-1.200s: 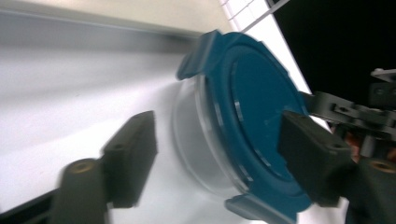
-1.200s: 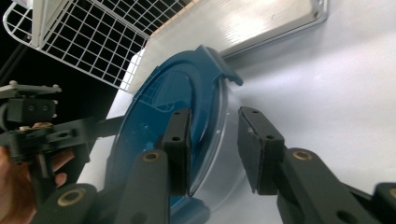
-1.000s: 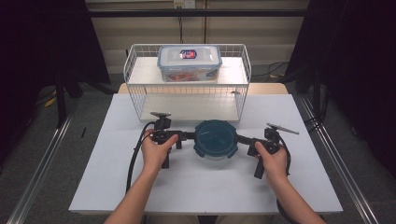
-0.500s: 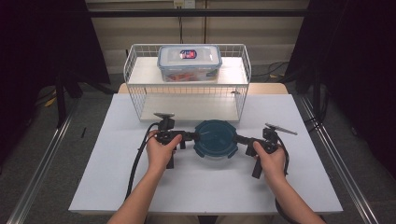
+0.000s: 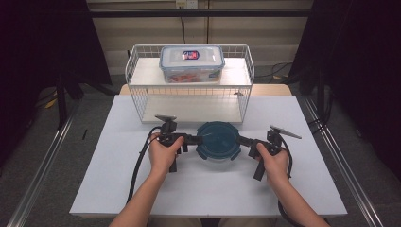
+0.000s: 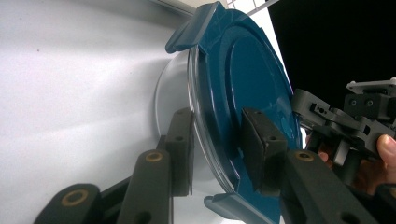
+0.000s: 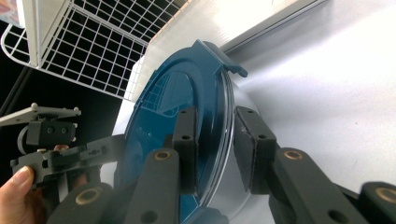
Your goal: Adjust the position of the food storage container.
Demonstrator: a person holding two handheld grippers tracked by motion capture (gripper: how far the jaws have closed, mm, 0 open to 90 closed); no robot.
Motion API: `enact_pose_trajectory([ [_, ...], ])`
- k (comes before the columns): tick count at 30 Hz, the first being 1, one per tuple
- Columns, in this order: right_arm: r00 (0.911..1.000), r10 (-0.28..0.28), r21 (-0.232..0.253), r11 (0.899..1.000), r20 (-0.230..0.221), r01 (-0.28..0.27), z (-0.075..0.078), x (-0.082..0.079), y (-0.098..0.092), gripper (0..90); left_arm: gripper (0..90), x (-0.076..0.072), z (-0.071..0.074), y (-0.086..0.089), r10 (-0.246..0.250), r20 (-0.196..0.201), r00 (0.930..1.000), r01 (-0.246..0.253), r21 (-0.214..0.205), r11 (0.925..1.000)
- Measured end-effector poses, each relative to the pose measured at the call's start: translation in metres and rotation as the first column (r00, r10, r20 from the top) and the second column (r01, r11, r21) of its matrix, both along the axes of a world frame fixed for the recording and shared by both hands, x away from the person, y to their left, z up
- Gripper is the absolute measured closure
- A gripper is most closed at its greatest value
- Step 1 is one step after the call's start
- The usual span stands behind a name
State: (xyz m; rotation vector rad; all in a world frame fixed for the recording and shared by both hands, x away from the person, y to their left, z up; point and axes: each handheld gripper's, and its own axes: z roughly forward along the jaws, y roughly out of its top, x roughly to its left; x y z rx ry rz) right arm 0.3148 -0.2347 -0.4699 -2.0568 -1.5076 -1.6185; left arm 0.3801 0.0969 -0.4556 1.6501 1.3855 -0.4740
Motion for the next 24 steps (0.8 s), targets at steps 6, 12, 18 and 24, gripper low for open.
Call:
enact_pose_trajectory([
  [6, 0.9998, -0.014, 0.035, 0.999, -0.012, 0.015, 0.001, -0.001, 0.0, 73.4, 66.9, -0.005, 0.005, -0.001, 0.013, -0.016, 0.9998, -0.013, 0.018, 0.9997],
  [12, 1.0, -0.003, 0.03, 1.0, -0.001, 0.003, 0.005, -0.004, 0.0, 74.9, 69.2, -0.009, 0.011, -0.001, 0.03, -0.002, 0.9995, -0.03, 0.024, 0.9993],
  [18, 0.9999, 0.007, 0.018, 1.0, 0.012, -0.007, 0.008, -0.006, 0.004, 74.8, 70.6, -0.011, 0.018, 0.002, 0.026, 0.014, 0.9996, -0.027, 0.057, 0.998],
  [24, 0.9996, 0.011, 0.025, 1.0, 0.028, -0.012, 0.013, -0.006, 0.007, 74.8, 71.6, -0.013, 0.026, 0.006, 0.037, 0.032, 0.9988, -0.038, 0.041, 0.9984],
])
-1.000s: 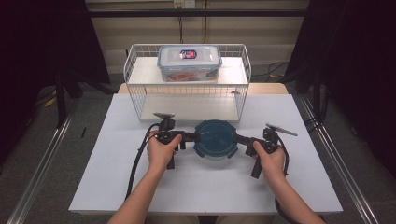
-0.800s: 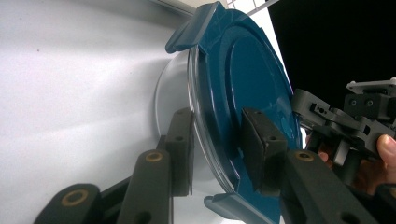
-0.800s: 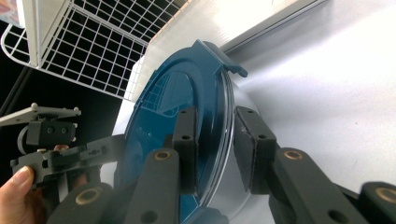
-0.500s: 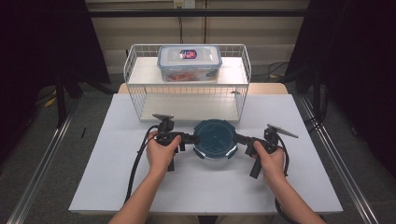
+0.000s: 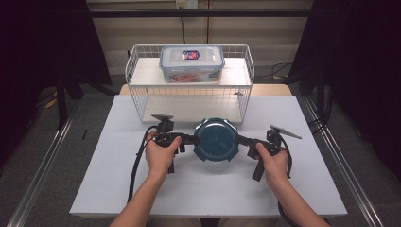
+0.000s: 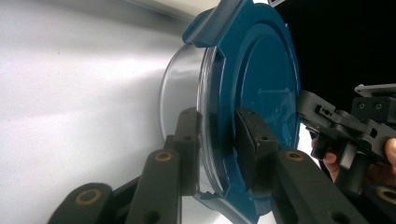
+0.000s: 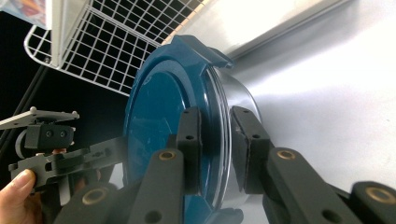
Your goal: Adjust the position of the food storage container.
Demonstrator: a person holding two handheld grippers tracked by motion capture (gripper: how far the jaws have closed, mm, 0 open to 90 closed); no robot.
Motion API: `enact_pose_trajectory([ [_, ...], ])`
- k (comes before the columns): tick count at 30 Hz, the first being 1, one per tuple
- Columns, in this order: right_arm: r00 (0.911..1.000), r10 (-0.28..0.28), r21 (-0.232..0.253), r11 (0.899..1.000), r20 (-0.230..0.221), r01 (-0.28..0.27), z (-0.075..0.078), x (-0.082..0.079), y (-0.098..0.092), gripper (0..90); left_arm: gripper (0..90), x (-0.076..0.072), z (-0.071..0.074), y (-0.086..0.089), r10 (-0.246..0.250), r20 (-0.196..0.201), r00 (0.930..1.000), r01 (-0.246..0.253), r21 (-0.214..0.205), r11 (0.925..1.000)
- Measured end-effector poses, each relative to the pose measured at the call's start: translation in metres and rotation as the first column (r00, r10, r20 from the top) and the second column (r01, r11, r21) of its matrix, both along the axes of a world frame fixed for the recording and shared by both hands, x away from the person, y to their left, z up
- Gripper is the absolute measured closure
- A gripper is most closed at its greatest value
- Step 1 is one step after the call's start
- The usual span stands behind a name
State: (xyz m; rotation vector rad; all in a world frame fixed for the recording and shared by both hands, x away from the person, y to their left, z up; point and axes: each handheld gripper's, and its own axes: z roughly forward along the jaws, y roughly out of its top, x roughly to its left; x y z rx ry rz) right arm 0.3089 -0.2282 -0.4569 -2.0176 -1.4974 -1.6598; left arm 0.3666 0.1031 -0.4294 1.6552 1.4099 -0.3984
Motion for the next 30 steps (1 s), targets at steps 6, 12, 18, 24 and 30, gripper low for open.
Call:
enact_pose_trajectory([
  [6, 0.9995, 0.005, 0.009, 1.0, 0.032, -0.005, 0.009, -0.002, 0.002, 74.8, 71.9, -0.002, 0.013, 0.003, 0.0, 0.019, 0.9998, 0.0, -0.004, 1.0],
  [12, 0.9986, 0.004, 0.006, 1.0, 0.053, -0.004, 0.017, -0.003, 0.005, 74.8, 72.2, -0.003, 0.02, 0.005, 0.002, 0.036, 0.9994, -0.002, -0.004, 1.0],
  [18, 0.9978, 0.002, 0.015, 1.0, 0.066, -0.003, 0.022, -0.002, 0.006, 74.8, 72.2, -0.004, 0.029, 0.006, 0.012, 0.059, 0.9982, -0.013, 0.004, 0.9999],
  [24, 0.9966, 0.003, 0.012, 1.0, 0.083, -0.004, 0.032, 0.0, 0.008, 74.8, 72.2, -0.004, 0.039, 0.008, 0.013, 0.075, 0.9971, -0.014, 0.003, 0.9999],
  [30, 0.9957, 0.002, 0.017, 1.0, 0.092, -0.004, 0.039, 0.0, 0.008, 74.7, 72.2, -0.002, 0.048, 0.008, 0.017, 0.08, 0.9966, -0.017, 0.007, 0.9998],
])
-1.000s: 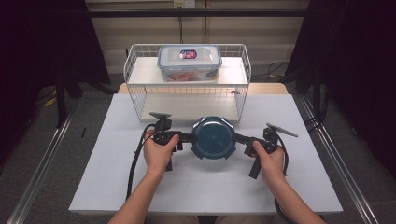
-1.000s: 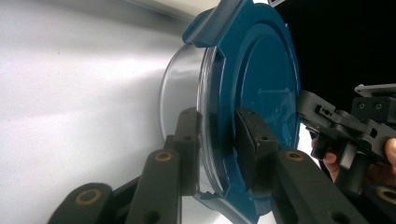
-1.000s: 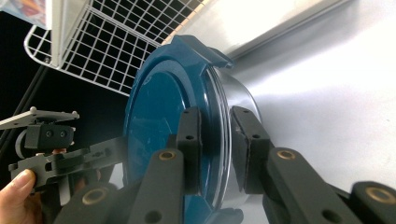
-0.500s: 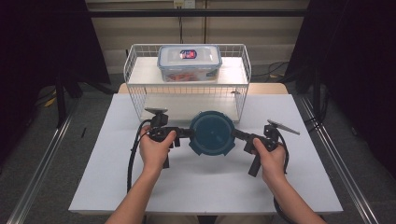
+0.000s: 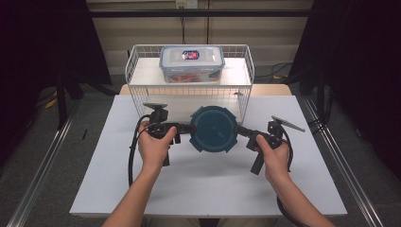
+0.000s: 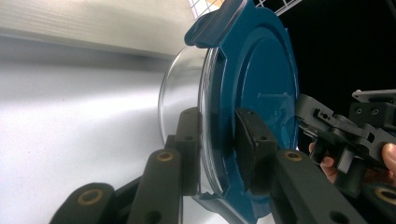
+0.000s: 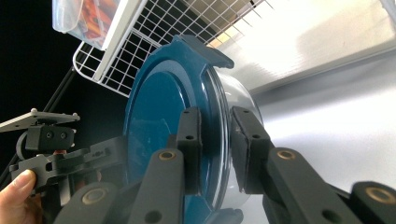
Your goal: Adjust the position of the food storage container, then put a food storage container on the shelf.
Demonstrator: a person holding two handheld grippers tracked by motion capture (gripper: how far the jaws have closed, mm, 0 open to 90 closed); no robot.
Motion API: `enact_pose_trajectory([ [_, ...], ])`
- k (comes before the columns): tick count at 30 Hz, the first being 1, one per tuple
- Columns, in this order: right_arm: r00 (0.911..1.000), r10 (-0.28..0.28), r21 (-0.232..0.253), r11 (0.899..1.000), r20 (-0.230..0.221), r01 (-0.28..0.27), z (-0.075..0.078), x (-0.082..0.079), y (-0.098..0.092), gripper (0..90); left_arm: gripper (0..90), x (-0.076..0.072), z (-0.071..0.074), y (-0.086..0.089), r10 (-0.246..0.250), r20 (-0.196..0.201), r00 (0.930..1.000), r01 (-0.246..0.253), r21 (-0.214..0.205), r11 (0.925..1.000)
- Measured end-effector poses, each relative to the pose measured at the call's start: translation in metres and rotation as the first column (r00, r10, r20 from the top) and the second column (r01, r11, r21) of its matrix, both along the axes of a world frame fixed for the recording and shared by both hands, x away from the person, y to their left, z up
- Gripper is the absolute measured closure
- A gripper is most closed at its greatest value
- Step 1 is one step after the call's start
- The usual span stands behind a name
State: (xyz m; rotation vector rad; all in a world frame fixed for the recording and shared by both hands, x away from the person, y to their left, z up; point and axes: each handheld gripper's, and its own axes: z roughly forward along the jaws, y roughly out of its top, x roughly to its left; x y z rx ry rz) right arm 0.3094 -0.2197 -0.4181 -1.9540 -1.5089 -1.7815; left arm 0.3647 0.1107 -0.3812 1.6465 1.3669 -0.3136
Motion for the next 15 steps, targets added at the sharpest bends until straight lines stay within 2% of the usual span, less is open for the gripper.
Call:
enact_pose_trajectory([
  [6, 1.0, 0.0, -0.008, 1.0, 0.007, 0.0, 0.008, 0.001, 0.003, 74.8, 72.3, 0.0, 0.006, 0.004, 0.011, 0.004, 0.9999, -0.011, -0.01, 0.9999],
  [8, 0.9999, 0.006, -0.012, 1.0, 0.012, -0.006, 0.012, 0.003, 0.004, 74.8, 72.3, 0.0, 0.009, 0.006, 0.011, 0.017, 0.9998, -0.011, -0.007, 0.9999],
  [15, 0.9991, 0.019, -0.027, 0.999, 0.039, -0.018, 0.032, 0.006, 0.011, 74.8, 72.3, -0.001, 0.027, 0.013, 0.028, 0.032, 0.9991, -0.027, -0.022, 0.9994],
])
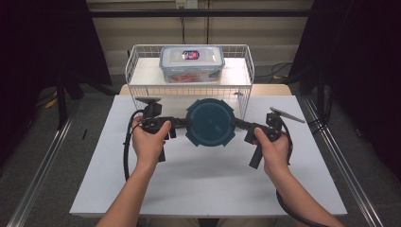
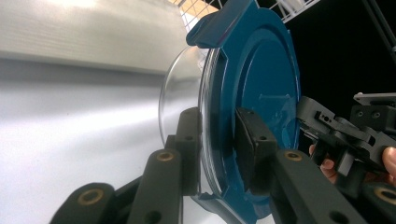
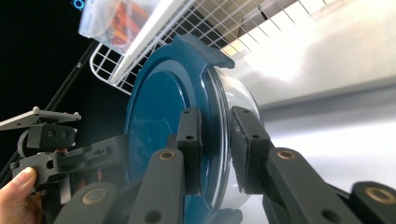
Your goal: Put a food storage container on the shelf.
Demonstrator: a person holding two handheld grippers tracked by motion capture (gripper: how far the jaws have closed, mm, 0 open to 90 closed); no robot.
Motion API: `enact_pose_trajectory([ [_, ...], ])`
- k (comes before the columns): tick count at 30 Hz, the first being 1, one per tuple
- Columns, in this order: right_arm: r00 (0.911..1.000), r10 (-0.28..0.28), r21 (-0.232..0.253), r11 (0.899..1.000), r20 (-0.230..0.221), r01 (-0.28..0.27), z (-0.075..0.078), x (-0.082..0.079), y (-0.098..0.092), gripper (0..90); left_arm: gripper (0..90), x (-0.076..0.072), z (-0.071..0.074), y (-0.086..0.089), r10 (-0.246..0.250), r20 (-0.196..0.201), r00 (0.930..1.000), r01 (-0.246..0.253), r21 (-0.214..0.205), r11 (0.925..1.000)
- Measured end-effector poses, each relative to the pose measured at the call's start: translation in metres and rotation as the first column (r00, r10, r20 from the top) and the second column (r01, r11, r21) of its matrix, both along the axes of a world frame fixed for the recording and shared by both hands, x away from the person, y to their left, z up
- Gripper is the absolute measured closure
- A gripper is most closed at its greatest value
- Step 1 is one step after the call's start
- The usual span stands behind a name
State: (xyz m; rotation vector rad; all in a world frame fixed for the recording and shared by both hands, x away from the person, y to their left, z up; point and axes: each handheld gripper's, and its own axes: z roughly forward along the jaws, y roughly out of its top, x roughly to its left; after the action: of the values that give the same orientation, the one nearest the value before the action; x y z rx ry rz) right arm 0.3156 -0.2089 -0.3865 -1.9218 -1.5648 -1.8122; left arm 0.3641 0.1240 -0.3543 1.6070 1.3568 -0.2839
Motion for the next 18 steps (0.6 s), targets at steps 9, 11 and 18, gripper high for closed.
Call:
enact_pose_trajectory([
  [9, 0.9994, -0.005, -0.007, 1.0, 0.035, 0.005, 0.023, 0.006, 0.006, 74.8, 72.2, 0.001, 0.024, 0.005, 0.016, 0.011, 0.9998, -0.016, -0.015, 0.9998],
  [11, 0.9991, -0.003, -0.011, 1.0, 0.042, 0.003, 0.029, 0.007, 0.006, 74.8, 72.3, 0.001, 0.029, 0.005, 0.02, 0.018, 0.9996, -0.02, -0.016, 0.9997],
  [18, 0.9981, -0.013, 0.01, 1.0, 0.061, 0.012, 0.046, 0.012, 0.008, 74.8, 72.2, 0.004, 0.049, 0.006, 0.028, 0.048, 0.9984, -0.028, -0.01, 0.9996],
])
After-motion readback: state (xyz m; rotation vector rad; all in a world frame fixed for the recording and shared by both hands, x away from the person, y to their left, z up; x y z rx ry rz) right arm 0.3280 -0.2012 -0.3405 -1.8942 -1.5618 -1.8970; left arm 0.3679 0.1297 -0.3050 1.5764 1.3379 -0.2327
